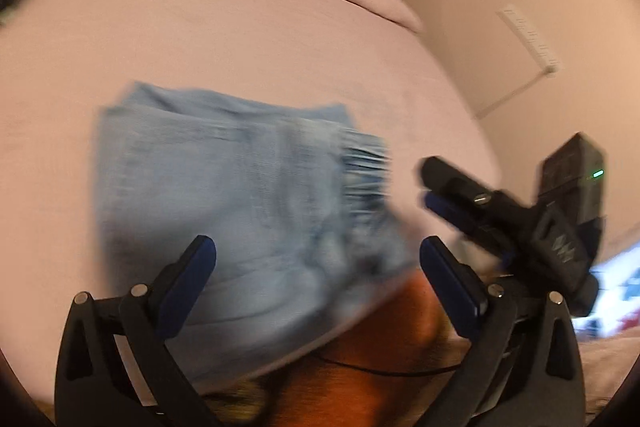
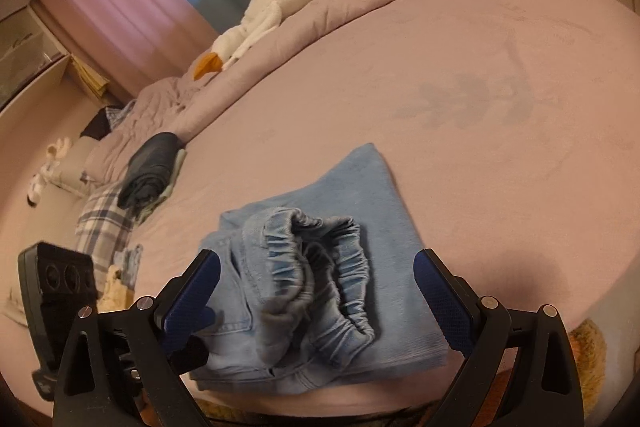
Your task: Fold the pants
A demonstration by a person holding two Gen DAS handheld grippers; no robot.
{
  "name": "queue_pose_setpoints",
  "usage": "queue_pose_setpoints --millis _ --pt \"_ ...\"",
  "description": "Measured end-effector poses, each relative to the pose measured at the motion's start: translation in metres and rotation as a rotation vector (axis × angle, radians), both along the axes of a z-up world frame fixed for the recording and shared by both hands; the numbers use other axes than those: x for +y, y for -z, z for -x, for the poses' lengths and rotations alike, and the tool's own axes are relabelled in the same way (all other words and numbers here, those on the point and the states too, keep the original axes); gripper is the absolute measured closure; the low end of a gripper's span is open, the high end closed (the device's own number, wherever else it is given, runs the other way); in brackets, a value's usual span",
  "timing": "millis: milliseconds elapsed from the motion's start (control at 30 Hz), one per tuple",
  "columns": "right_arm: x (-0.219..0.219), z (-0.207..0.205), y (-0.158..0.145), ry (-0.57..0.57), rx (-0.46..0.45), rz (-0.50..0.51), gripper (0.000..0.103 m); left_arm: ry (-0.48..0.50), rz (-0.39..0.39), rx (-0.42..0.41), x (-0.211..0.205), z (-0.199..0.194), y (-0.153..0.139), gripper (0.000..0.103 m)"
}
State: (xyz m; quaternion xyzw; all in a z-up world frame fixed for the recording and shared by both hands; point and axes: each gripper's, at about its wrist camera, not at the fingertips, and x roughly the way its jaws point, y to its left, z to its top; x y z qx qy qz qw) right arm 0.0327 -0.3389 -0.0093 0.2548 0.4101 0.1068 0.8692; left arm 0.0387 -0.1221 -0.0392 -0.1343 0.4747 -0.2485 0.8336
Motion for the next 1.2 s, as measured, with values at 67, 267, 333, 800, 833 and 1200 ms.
queue_pose_setpoints --millis 67,267,333,800,833,1200 --pt "0.005 -0.004 0.003 -0.005 0.008 0.009 0.001 -0.060 -0.084 -0.027 0.011 0.004 0.000 0.001" --pt "0.030 -0.032 0.030 -0.075 0.091 0.028 0.001 -0.188 -0.124 0.000 0.044 0.006 0.006 0.001" --pt "0.040 -0.041 0.040 -0.094 0.126 0.056 0.006 -0.220 -0.133 0.001 0.051 0.008 0.006 0.001" --pt "0.022 -0.028 -0.016 0.017 -0.068 0.152 0.064 -0.288 -0.095 -0.025 0.078 0.015 -0.001 0.002" --pt "0.019 -0.029 -0.009 0.015 -0.046 0.155 0.064 -0.287 -0.094 -0.022 0.076 0.012 0.001 0.002" --pt "0.010 -0.039 0.036 -0.020 0.051 0.169 0.060 -0.198 -0.037 0.110 0.061 0.001 0.052 0.056"
